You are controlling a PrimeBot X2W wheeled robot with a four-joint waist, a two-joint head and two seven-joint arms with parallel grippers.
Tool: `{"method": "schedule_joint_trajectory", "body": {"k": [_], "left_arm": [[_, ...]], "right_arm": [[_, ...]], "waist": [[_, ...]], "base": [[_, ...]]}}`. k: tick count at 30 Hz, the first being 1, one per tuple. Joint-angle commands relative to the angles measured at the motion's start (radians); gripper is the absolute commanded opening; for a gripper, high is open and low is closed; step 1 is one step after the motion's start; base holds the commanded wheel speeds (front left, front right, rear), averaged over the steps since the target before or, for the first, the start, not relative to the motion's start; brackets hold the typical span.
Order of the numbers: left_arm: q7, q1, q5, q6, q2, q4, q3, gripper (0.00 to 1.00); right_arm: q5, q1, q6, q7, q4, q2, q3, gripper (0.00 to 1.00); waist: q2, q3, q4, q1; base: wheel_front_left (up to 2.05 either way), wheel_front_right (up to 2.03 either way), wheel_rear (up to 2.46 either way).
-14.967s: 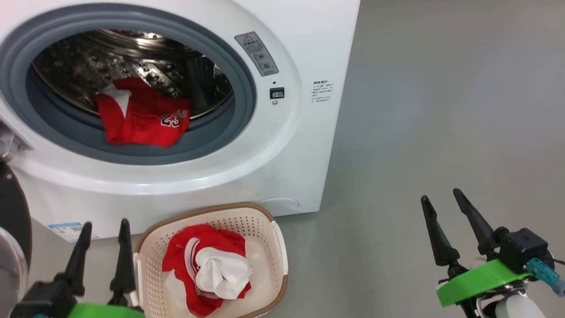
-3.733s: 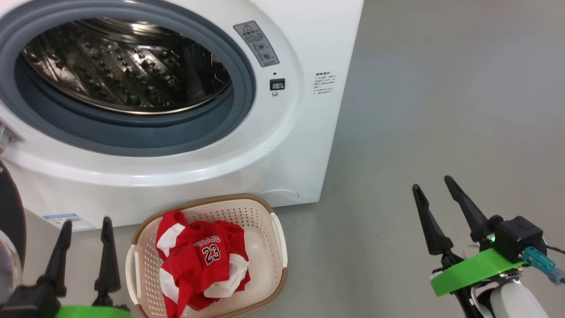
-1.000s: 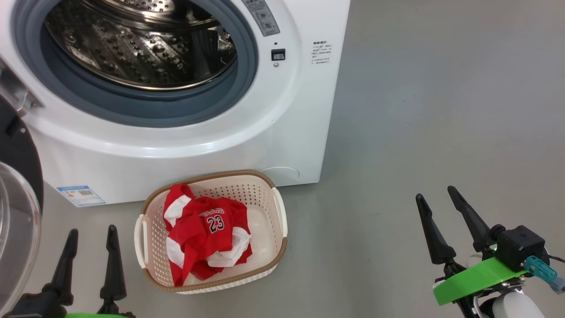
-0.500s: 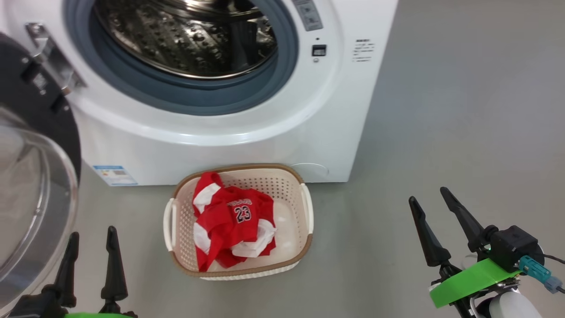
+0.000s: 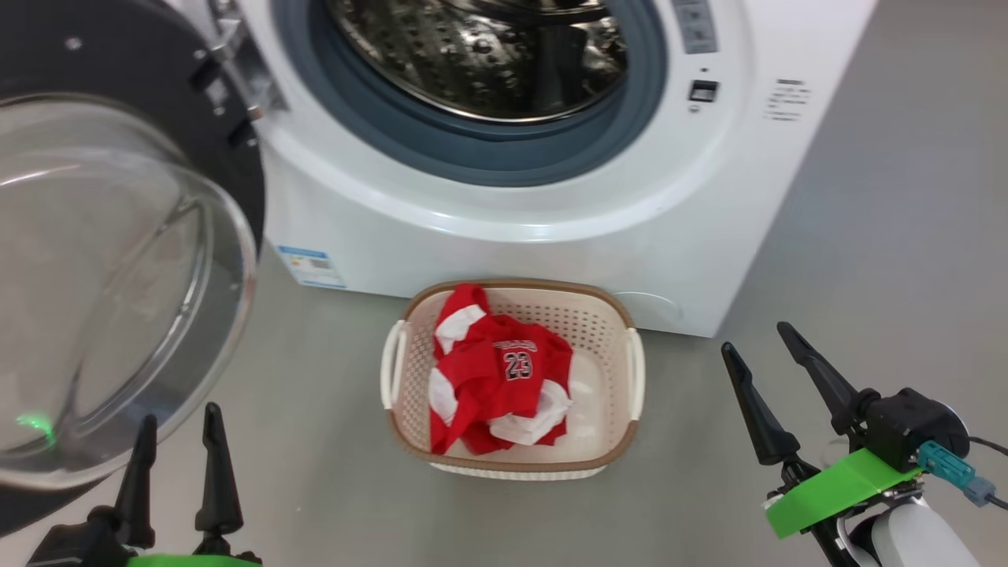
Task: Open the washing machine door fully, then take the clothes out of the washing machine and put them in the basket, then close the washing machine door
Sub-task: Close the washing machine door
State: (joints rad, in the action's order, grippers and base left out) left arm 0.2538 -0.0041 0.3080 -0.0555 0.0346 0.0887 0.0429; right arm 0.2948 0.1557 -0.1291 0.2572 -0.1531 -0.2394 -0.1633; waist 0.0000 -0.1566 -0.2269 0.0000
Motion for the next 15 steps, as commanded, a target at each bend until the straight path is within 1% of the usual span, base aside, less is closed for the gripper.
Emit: {"method": "schedule_joint_trajectory", "body": {"k": [1, 8, 15], "left_arm": [[0.008, -0.006, 0.011, 0.009, 0.016, -0.020, 0.028, 1.00], [0.008, 0.002, 0.045, 0.037, 0.016, -0.023, 0.000, 1.00], [0.008, 0.010, 0.067, 0.061, 0.016, -0.026, -0.021, 1.00]], "right_arm": [[0.006, 0.031, -0.002, 0.005, 0.021, -0.012, -0.029, 1.00], [0.011, 0.047, -0.002, 0.005, 0.012, -0.023, -0.051, 1.00], [0.015, 0.058, -0.002, 0.005, 0.005, -0.028, -0.076, 1.00]], "waist": [[0.0000, -0.002, -0.069, 0.0000], [0.0000, -0.003, -0.163, 0.0000], [0.0000, -0.004, -0.230, 0.0000]], "base": [[0.00, 0.00, 0.00], [0.00, 0.00, 0.00], [0.00, 0.00, 0.00]]}}
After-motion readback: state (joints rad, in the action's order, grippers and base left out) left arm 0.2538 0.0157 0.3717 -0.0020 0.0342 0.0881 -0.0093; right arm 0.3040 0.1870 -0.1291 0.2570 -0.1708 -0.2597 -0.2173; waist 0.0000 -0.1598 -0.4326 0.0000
